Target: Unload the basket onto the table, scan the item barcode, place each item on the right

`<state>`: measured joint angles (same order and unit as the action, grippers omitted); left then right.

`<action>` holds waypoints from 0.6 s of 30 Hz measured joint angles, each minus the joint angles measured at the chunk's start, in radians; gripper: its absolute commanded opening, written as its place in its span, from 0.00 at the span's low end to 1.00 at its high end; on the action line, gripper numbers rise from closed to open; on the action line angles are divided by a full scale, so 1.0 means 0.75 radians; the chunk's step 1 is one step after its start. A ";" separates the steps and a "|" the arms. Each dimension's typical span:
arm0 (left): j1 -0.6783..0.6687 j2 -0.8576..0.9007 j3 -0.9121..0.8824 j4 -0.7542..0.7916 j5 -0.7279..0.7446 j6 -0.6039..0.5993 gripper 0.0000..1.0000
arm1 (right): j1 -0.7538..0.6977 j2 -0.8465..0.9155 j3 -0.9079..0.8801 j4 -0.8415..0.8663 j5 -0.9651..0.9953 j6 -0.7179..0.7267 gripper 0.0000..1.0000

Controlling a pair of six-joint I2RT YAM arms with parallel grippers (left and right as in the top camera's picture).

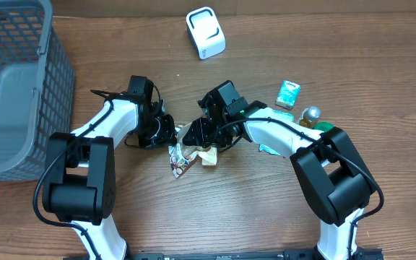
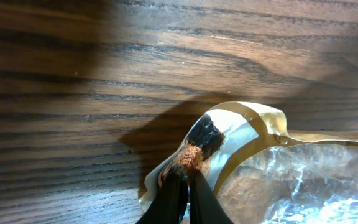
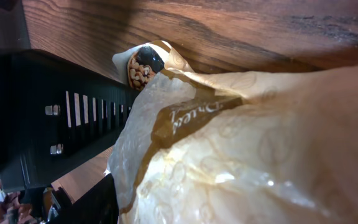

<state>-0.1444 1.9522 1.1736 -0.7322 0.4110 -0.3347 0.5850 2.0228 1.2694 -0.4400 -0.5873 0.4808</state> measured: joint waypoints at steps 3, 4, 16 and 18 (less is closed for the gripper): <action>0.000 0.000 0.000 0.000 0.000 0.000 0.04 | 0.000 0.000 0.000 -0.007 0.000 -0.010 0.32; 0.000 0.000 0.000 0.000 0.000 0.000 0.05 | 0.000 0.000 0.000 -0.009 0.001 -0.007 0.27; 0.000 -0.002 0.000 -0.004 0.000 -0.001 0.04 | 0.001 0.001 -0.001 -0.029 0.000 -0.014 0.21; 0.002 -0.002 0.001 -0.015 -0.001 -0.002 0.04 | 0.001 0.001 -0.001 -0.034 -0.001 -0.020 0.21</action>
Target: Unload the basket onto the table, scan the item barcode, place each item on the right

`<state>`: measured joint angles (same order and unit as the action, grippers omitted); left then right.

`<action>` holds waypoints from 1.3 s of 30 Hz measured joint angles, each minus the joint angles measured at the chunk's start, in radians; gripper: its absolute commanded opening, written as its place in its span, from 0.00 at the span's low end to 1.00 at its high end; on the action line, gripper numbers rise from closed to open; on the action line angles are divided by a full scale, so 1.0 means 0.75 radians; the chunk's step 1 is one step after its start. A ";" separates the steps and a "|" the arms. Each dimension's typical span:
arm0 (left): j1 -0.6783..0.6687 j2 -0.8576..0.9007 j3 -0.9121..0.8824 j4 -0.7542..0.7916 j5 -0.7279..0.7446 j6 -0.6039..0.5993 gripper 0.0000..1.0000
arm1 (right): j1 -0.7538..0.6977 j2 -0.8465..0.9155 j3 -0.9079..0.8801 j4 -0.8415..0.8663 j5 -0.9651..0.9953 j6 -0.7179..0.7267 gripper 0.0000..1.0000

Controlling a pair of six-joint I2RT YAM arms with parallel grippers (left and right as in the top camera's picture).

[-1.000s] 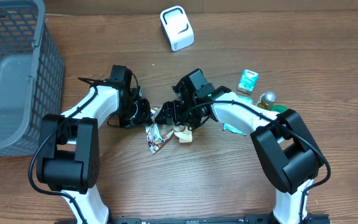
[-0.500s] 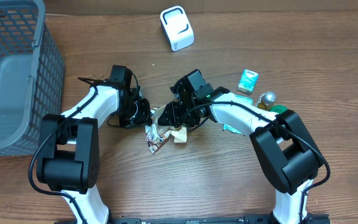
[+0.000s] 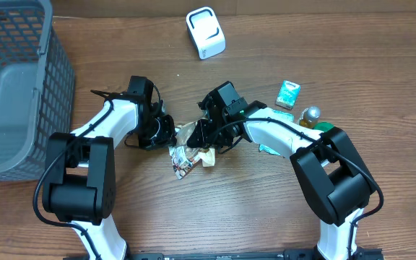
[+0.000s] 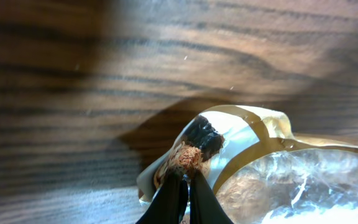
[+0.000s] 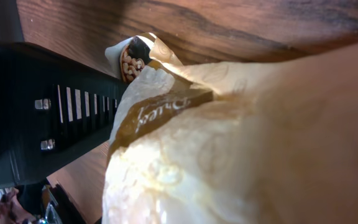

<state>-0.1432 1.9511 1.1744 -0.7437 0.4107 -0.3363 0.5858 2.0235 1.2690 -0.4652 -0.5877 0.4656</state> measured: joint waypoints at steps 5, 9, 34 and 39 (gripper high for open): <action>0.030 0.000 0.070 -0.148 -0.034 0.006 0.04 | 0.001 0.000 0.000 -0.016 -0.010 -0.050 0.21; 0.097 0.002 0.256 -0.293 -0.102 0.032 0.09 | 0.002 0.000 0.000 -0.023 -0.012 -0.075 0.21; 0.197 0.002 0.532 -0.365 -0.800 0.079 1.00 | 0.005 0.000 0.000 -0.023 -0.014 -0.098 0.22; 0.197 0.002 0.532 -0.365 -0.804 0.079 1.00 | 0.005 0.000 0.000 -0.018 -0.012 -0.099 0.26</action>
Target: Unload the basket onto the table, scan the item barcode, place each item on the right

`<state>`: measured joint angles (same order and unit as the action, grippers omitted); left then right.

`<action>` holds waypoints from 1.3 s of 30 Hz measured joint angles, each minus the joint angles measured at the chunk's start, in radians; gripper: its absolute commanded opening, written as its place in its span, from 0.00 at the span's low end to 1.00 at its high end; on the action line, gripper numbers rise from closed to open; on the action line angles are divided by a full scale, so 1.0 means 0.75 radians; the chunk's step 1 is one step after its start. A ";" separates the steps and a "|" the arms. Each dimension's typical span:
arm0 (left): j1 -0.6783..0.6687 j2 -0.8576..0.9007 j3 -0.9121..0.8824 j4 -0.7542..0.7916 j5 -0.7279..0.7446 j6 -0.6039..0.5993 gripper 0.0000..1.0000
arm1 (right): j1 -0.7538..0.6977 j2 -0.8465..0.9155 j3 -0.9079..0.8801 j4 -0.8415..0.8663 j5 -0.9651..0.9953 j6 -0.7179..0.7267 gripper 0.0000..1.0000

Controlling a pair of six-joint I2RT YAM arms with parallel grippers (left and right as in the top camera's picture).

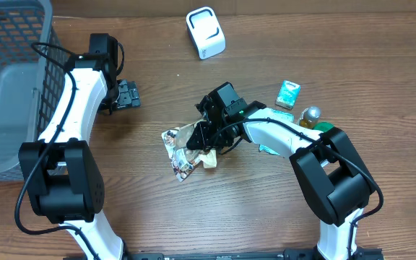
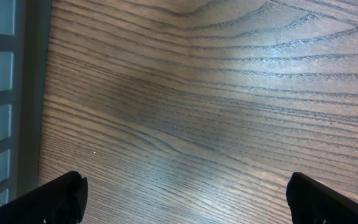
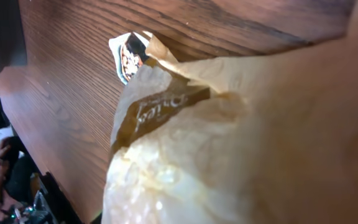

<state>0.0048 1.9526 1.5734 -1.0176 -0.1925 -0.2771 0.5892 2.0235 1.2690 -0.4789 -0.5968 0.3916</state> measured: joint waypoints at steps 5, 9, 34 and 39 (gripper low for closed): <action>0.000 0.000 0.000 0.000 0.000 0.000 0.99 | 0.000 0.000 0.000 -0.002 0.016 -0.001 0.20; 0.000 0.000 0.000 0.000 -0.003 0.000 0.99 | 0.000 0.000 0.000 -0.008 0.025 -0.002 0.18; 0.000 0.000 0.000 0.000 -0.005 0.000 0.99 | 0.001 0.000 0.000 -0.013 0.035 -0.004 0.04; 0.000 0.000 0.000 0.000 -0.005 0.000 0.99 | 0.001 0.000 0.000 -0.010 -0.004 -0.004 0.04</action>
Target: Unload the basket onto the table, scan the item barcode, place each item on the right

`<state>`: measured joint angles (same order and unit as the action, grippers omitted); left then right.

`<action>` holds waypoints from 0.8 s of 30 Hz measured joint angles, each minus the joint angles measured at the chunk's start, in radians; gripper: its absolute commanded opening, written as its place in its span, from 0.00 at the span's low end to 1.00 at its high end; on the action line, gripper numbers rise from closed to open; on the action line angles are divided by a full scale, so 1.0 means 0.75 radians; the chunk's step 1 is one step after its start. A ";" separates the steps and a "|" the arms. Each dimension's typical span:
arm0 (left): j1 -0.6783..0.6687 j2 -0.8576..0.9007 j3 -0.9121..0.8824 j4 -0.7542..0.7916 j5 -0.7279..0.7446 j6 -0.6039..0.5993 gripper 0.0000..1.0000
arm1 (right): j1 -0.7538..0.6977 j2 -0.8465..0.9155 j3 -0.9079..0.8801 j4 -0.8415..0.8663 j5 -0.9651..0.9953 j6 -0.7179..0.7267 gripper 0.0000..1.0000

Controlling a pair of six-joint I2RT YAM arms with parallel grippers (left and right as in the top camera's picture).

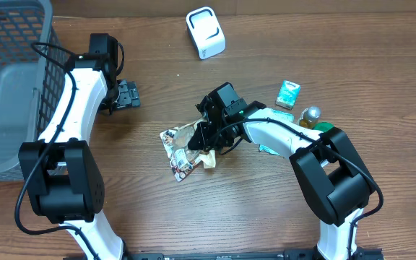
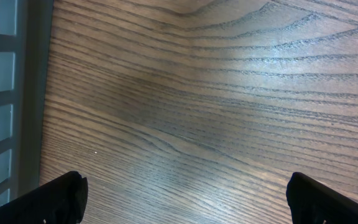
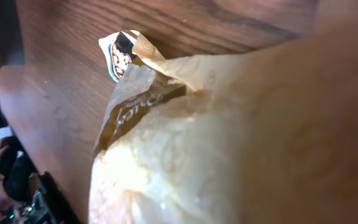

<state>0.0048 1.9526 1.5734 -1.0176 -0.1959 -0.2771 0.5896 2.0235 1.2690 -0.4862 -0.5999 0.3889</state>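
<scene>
A crumpled snack bag, gold and clear with a printed corner, lies mid-table. My right gripper is shut on its right end. The bag fills the right wrist view and hides the fingers there. The white barcode scanner stands at the back centre, apart from the bag. My left gripper is open at the back left with nothing in it. In the left wrist view, the left gripper shows only bare wood between its dark fingertips.
A grey mesh basket stands at the far left, its wall close to the left gripper. To the right sit a teal box, a small bottle and a green item.
The bag has shifted slightly in the right gripper's hold, its printed corner a little further left. The left arm has not moved.
At first both grippers held the bag mid-table, the left one shut on its printed corner. It held the same way a moment later. Then the left gripper had let go and stood open by the basket. The right gripper has kept the bag throughout.
</scene>
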 measured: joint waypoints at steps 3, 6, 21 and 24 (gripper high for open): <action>0.000 0.000 0.000 0.000 0.000 0.000 0.99 | 0.000 0.000 0.007 0.000 -0.034 0.000 0.04; 0.000 0.000 0.000 0.000 0.000 0.000 1.00 | 0.000 0.000 0.024 0.000 -0.046 0.000 0.04; 0.000 0.000 0.000 0.000 -0.001 0.000 0.99 | 0.000 -0.282 0.046 -0.006 0.072 -0.248 0.04; 0.000 0.000 0.000 0.000 -0.001 0.000 1.00 | 0.000 -0.375 0.046 -0.008 0.125 -0.334 0.04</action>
<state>0.0048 1.9526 1.5734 -1.0176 -0.1963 -0.2771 0.5896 1.7424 1.3037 -0.4923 -0.5064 0.1383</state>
